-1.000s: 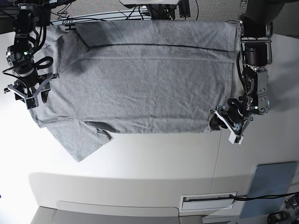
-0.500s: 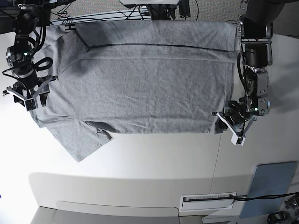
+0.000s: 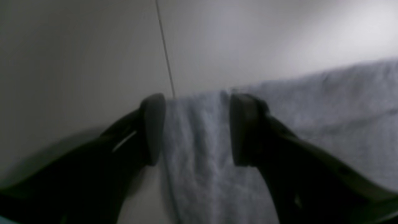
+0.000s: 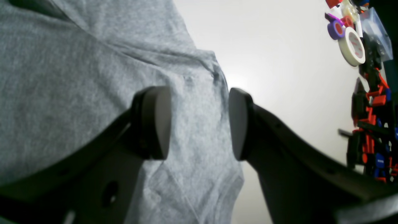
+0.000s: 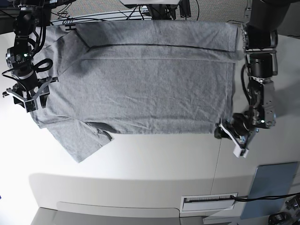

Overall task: Fold the T-shirt properly
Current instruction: 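Grasp the hem corners with both grippers, then lift the hem corners with both grippers, then carry the hem over toward the collar, folding the shirt in half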

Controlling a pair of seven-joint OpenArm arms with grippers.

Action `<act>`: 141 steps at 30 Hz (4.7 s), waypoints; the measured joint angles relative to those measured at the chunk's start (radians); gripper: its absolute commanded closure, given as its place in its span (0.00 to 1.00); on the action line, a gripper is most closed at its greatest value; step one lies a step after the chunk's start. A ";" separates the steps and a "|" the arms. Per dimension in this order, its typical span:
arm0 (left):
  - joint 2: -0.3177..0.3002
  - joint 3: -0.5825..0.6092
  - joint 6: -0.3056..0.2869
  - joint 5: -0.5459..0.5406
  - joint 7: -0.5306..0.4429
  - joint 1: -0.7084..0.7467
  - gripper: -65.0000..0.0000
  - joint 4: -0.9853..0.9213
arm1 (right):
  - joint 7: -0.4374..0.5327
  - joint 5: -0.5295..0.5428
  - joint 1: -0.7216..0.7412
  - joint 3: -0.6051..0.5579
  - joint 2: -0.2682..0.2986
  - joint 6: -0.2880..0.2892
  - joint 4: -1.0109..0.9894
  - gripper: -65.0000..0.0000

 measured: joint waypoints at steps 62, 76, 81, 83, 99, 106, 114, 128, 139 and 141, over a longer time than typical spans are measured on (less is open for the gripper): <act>0.037 -0.002 0.016 0.080 -0.087 0.083 1.00 0.005 | -0.163 0.067 0.806 -0.281 0.003 0.107 -0.867 0.54; 0.037 -0.002 0.016 0.082 -0.087 0.083 1.00 0.005 | 0.093 -0.048 0.970 -0.277 -0.009 0.190 -1.381 0.54; 0.037 -0.002 0.016 0.082 -0.087 0.083 1.00 0.005 | 0.112 -0.127 0.974 -0.275 -0.037 0.179 -1.382 0.57; 0.037 -0.002 0.016 0.082 -0.082 0.083 1.00 0.005 | 0.112 -0.136 0.975 -0.275 -0.046 0.175 -1.380 0.61; 0.037 -0.002 0.016 0.079 -0.093 0.094 1.00 0.009 | 0.112 -0.185 0.977 -0.275 -0.061 0.190 -1.379 1.00; 0.037 -0.002 0.016 0.079 -0.091 0.094 1.00 0.009 | 0.118 -0.185 0.983 -0.275 -0.054 0.190 -1.380 1.00; 0.036 -0.002 0.016 0.079 -0.090 0.094 1.00 0.009 | 0.064 -0.214 1.034 -0.276 0.011 0.242 -1.395 0.79; 0.034 -0.002 0.016 0.079 -0.090 0.094 1.00 0.009 | 0.095 -0.058 0.989 -0.276 0.036 0.256 -1.395 0.45; 0.035 -0.002 0.016 0.079 -0.089 0.094 1.00 0.009 | 0.134 -0.060 0.931 -0.271 0.006 0.244 -1.378 0.58; 0.035 -0.002 0.016 0.079 -0.089 0.095 1.00 0.009 | 0.134 -0.069 0.930 -0.271 0.002 0.251 -1.377 0.74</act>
